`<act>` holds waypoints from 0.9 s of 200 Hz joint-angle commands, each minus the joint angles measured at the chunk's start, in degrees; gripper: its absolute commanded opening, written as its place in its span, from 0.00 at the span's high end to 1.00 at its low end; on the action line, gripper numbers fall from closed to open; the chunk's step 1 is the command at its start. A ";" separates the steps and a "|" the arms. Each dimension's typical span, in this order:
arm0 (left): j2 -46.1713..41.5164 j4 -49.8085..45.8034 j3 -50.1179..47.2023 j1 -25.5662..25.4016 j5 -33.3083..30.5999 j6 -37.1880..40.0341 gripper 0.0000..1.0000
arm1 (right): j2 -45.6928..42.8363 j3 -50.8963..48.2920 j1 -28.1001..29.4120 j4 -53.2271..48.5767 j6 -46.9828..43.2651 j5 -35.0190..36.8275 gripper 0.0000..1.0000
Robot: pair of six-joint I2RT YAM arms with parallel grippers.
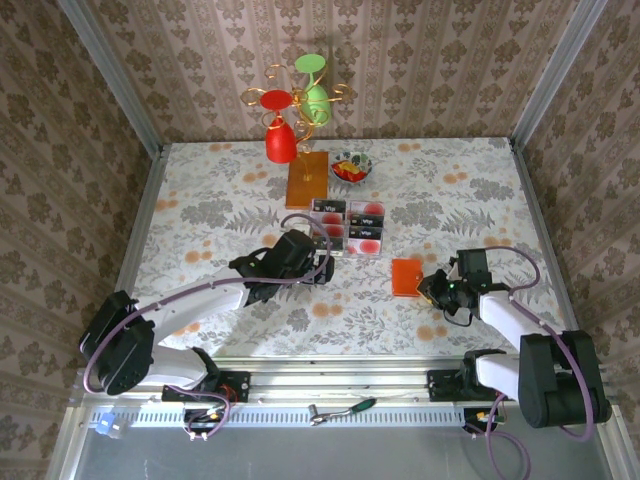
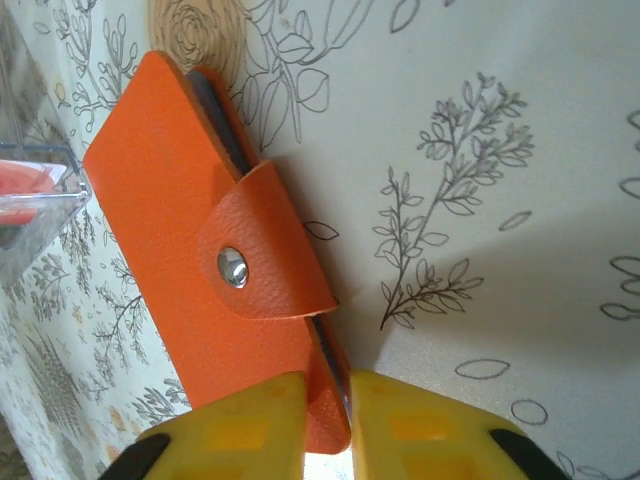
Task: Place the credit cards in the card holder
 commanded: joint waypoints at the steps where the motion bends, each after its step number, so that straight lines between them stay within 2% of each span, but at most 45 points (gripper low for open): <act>1: 0.39 0.24 2.08 -0.68 -0.43 -0.42 0.00 | 0.49 -0.68 -0.32 1.62 0.21 -1.57 0.88; 18: 0.41 0.21 2.04 -0.75 -0.60 -0.41 0.00 | 0.32 -0.35 -0.43 1.83 0.23 -2.36 1.00; 52: 0.09 0.15 1.91 0.10 0.10 -1.20 0.00 | -1.00 -0.25 -0.69 2.67 0.82 -5.66 1.00; 94: -3.28 4.92 -2.08 6.85 7.88 -7.83 0.00 | -7.84 -0.11 0.87 5.53 6.73 -11.96 1.00; 125: -5.61 10.64 -5.64 11.35 15.46 -10.41 0.00 | -11.67 2.16 8.07 7.04 12.09 -10.74 1.00; 180: -6.99 19.29 -7.61 12.05 23.46 -14.50 0.00 | -9.74 7.87 23.50 18.10 22.00 -4.05 1.00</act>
